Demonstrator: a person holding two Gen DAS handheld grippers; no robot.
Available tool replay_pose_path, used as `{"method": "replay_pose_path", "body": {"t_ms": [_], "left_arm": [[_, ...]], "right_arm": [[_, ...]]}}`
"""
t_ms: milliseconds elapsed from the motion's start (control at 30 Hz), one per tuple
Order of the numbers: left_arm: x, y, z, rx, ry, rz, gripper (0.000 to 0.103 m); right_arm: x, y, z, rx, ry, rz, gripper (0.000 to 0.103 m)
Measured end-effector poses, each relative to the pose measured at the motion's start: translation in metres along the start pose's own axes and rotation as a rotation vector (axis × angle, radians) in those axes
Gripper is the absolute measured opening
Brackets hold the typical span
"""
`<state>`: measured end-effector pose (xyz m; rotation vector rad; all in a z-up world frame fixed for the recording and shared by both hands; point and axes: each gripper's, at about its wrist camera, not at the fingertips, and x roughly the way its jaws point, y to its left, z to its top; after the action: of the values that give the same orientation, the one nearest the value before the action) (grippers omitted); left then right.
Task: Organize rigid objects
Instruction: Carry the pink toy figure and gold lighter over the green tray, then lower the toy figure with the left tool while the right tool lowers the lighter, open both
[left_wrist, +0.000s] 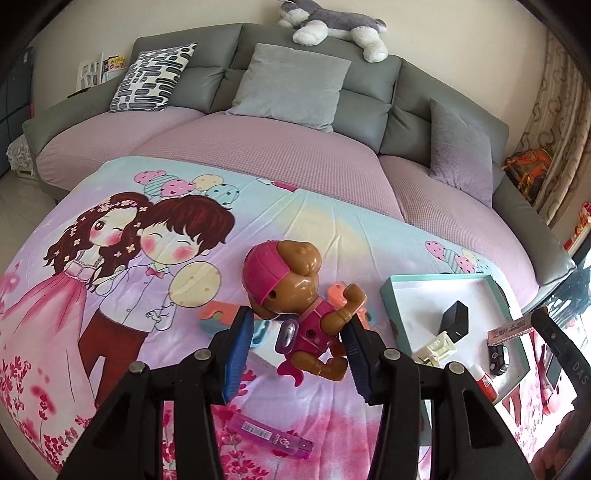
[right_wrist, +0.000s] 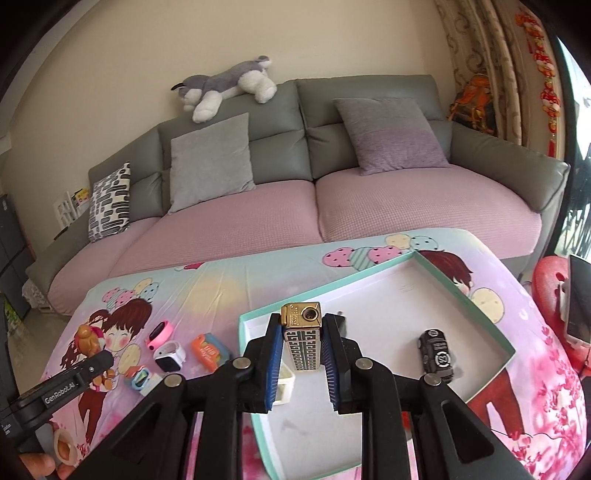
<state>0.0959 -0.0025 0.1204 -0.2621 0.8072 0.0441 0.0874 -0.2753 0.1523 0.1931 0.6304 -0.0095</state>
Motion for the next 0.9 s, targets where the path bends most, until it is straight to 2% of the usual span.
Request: {"method": "replay_pose_path", "body": {"t_ms": [167,400,633,900], "left_arm": [[0.006,-0.035,-0.003,0.077,0.020,-0.029,0.050],[0.015,-0.097,-0.018,0.213,0.064,-0.122,0.050],[0.025,-0.149,-0.042,0.351,0.125,-0.190,0.050],[0.046,-0.171,-0.063,0.415,0.195,-0.182,0.050]], "right_arm": [[-0.002,-0.036,0.002,0.062,-0.009,-0.078,0.022],[-0.006,-0.068,0.002,0.109,-0.020,-0.164,0.022],[0.001,-0.086,-0.002,0.139,0.011,-0.180,0.023],[0.021,-0.094,-0.014,0.155,0.079,-0.167,0.023]]}}
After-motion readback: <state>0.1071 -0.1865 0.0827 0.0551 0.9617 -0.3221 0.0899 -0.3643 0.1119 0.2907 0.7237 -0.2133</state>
